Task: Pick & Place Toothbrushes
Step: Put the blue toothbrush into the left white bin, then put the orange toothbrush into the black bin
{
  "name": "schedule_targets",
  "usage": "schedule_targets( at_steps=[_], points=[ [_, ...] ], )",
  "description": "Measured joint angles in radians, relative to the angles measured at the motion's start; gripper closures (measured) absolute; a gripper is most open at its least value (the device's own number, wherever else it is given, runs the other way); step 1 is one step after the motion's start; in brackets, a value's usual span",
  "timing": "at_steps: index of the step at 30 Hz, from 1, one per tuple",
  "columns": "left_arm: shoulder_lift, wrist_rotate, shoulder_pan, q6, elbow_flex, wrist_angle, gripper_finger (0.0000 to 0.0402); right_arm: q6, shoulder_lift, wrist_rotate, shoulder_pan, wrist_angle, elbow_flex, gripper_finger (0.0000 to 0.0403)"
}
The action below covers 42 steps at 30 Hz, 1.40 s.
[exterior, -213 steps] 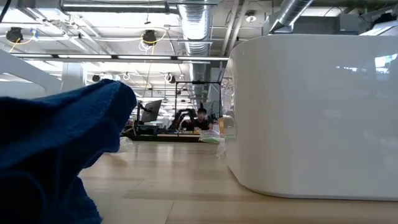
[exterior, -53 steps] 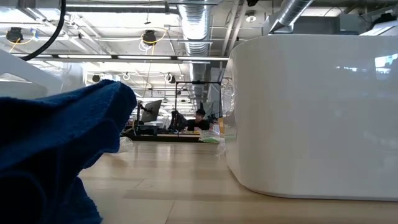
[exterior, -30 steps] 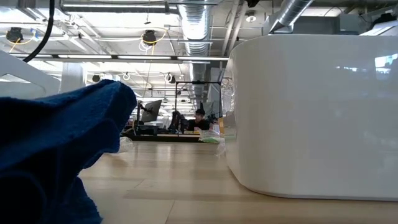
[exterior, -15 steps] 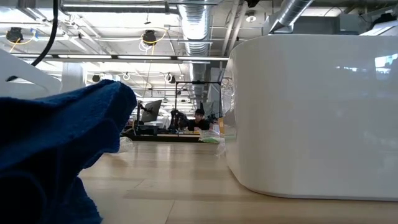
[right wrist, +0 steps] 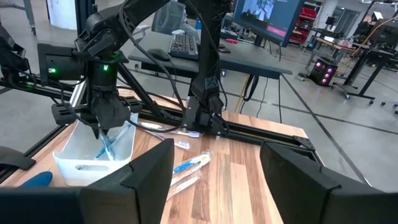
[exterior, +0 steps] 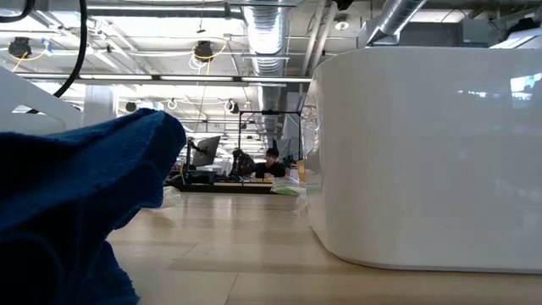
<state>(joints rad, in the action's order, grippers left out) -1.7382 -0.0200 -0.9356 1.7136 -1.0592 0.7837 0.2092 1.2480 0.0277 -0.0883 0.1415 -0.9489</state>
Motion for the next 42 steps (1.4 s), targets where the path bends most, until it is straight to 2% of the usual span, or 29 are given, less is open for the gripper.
schedule_targets(
  at_steps=[8, 15, 18, 22, 28, 35, 38, 42],
  points=[
    [0.006, 0.001, 0.000, 0.035, -0.006, -0.013, 0.0318, 0.000, 0.000, 0.000, 0.000, -0.004, 0.000, 0.0170],
    [0.089, -0.012, 0.000, 0.098, -0.017, -0.016, 0.0282, 0.000, 0.000, 0.000, 0.000, -0.004, 0.000, 0.0170],
    [0.136, -0.074, 0.000, 0.102, -0.016, -0.016, 0.0268, 0.000, 0.000, 0.000, 0.000, -0.004, 0.000, 0.0170],
    [0.188, -0.213, 0.000, 0.077, -0.016, -0.014, 0.0265, 0.000, 0.000, 0.000, 0.000, -0.004, 0.000, 0.0170],
    [0.235, -0.457, 0.005, 0.041, -0.017, 0.061, 0.0295, 0.000, 0.000, 0.000, 0.000, -0.007, 0.000, 0.0170],
    [0.235, -0.422, 0.068, 0.014, -0.007, 0.169, 0.0390, 0.000, 0.000, 0.000, 0.000, -0.007, 0.000, 0.0170],
    [0.235, -0.419, 0.095, 0.013, 0.020, 0.184, 0.0396, 0.000, 0.000, 0.000, 0.000, -0.007, 0.000, 0.0170],
    [0.235, -0.361, 0.131, 0.011, 0.076, 0.182, 0.0401, 0.000, 0.000, 0.000, 0.000, -0.007, 0.000, 0.0170]
  ],
)
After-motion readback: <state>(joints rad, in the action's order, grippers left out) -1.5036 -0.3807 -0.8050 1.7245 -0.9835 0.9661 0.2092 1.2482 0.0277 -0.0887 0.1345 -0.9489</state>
